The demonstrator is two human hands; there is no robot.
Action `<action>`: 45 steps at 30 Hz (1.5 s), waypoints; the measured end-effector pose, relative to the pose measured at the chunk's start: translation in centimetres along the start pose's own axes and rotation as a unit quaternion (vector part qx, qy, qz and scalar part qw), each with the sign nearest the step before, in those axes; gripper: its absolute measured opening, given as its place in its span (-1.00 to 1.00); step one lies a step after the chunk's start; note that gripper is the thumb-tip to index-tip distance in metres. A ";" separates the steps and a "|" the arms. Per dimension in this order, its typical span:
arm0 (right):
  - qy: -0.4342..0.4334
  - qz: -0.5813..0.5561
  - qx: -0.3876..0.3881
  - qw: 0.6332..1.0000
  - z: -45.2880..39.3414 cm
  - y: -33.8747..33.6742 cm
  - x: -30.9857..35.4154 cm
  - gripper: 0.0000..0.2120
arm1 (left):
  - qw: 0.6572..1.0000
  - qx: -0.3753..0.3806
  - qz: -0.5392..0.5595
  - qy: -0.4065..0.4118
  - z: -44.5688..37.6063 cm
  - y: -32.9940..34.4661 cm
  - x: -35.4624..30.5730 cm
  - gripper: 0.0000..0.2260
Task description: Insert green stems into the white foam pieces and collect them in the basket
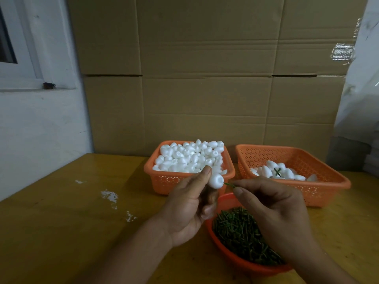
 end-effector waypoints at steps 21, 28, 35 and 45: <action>-0.094 0.224 -0.003 0.970 0.6 0.5 2.2 -0.86 | 0.997 -0.030 -0.065 0.031 0.4 0.4 -0.2 -0.72; -0.020 0.207 0.010 0.978 0.4 0.1 1.1 -0.84 | 0.995 -0.037 -0.075 0.048 0.3 0.1 -0.2 -0.74; 0.027 0.168 0.031 0.985 0.4 0.5 0.2 -0.90 | 0.996 -0.020 -0.073 0.054 0.3 0.2 -0.2 -0.74; 0.062 0.100 0.040 0.992 0.5 0.8 0.1 -0.89 | 0.995 0.011 -0.068 0.066 0.3 0.4 -0.6 -0.84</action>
Point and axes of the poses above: each hand's wrist, its own z-axis away from the middle knuckle, its own y-axis out of the palm, x = y × z, the point moved 7 cm from there along -z, towards the middle knuckle, and after that the axes turned 11 degrees about z, right-handed, at the moved point
